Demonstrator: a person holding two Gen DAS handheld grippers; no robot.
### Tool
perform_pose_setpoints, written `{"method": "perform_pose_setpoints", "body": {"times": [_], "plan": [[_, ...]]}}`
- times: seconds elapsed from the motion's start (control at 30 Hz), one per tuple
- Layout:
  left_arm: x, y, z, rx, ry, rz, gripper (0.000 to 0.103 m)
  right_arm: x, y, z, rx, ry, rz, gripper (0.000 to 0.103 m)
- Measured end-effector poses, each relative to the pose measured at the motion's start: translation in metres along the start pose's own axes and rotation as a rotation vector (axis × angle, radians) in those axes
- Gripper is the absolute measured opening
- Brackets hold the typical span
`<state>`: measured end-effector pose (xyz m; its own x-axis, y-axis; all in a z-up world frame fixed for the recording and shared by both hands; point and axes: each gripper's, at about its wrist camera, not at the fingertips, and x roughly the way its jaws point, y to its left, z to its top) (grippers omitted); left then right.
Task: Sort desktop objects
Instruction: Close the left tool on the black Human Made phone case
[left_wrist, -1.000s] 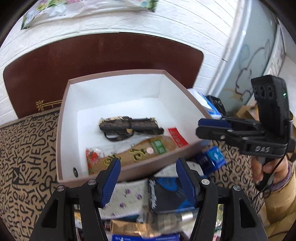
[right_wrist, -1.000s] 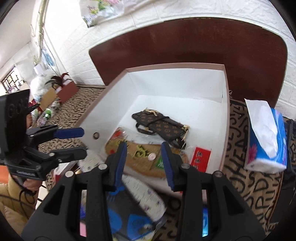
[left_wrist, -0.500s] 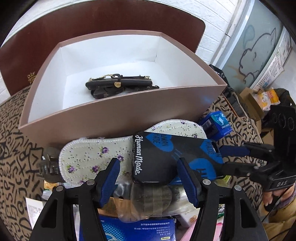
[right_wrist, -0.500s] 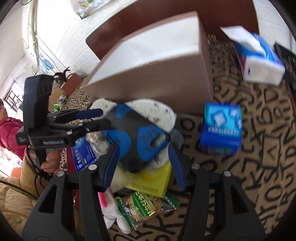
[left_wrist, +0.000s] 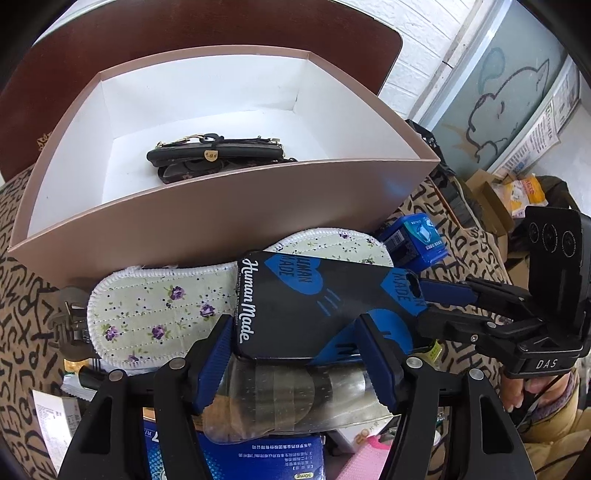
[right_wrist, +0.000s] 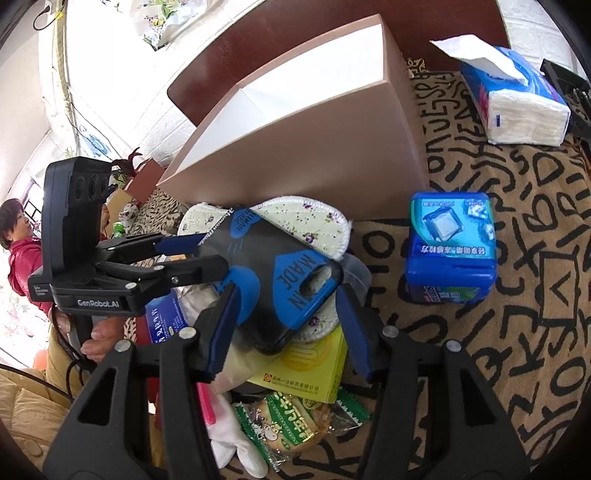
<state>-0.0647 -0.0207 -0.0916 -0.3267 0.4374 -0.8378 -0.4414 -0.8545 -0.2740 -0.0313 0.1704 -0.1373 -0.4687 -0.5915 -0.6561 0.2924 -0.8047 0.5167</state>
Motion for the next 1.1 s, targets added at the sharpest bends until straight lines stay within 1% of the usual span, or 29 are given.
{"method": "perform_pose_setpoints", "body": {"times": [0.03, 0.13, 0.27, 0.37, 0.47, 0.53, 0.7, 0.8, 0.93, 1.1], "plan": [[0.0, 0.001, 0.0, -0.005, 0.0, -0.006, 0.067, -0.001, 0.0, 0.0, -0.001, -0.006, -0.004, 0.053], [-0.001, 0.0, 0.0, -0.008, 0.001, -0.019, 0.067, -0.005, 0.001, 0.0, -0.02, -0.026, -0.028, 0.051], [0.0, -0.001, -0.001, -0.01, 0.011, -0.033, 0.067, -0.003, 0.003, 0.003, -0.049, -0.037, -0.072, 0.051], [0.001, -0.001, -0.001, -0.01, 0.012, -0.025, 0.067, 0.001, 0.0, 0.005, -0.061, -0.032, -0.099, 0.046], [0.001, 0.003, 0.002, -0.03, 0.014, 0.005, 0.067, 0.008, -0.004, 0.005, -0.052, -0.014, -0.087, 0.041], [0.001, 0.003, 0.004, -0.029, 0.011, 0.02, 0.067, 0.01, -0.006, 0.003, -0.044, -0.008, -0.088, 0.041], [0.006, 0.0, 0.008, -0.012, 0.029, 0.036, 0.067, 0.01, -0.017, 0.002, 0.004, -0.003, -0.055, 0.041], [0.007, -0.003, 0.008, -0.006, 0.032, 0.043, 0.067, 0.009, -0.014, 0.001, -0.008, -0.01, -0.063, 0.04], [0.006, -0.004, 0.008, -0.014, 0.027, 0.034, 0.069, 0.008, -0.004, 0.003, -0.053, -0.029, -0.108, 0.038], [0.0, -0.007, 0.006, -0.015, 0.003, -0.01, 0.069, 0.0, 0.004, 0.004, -0.102, -0.066, -0.172, 0.036]]}}
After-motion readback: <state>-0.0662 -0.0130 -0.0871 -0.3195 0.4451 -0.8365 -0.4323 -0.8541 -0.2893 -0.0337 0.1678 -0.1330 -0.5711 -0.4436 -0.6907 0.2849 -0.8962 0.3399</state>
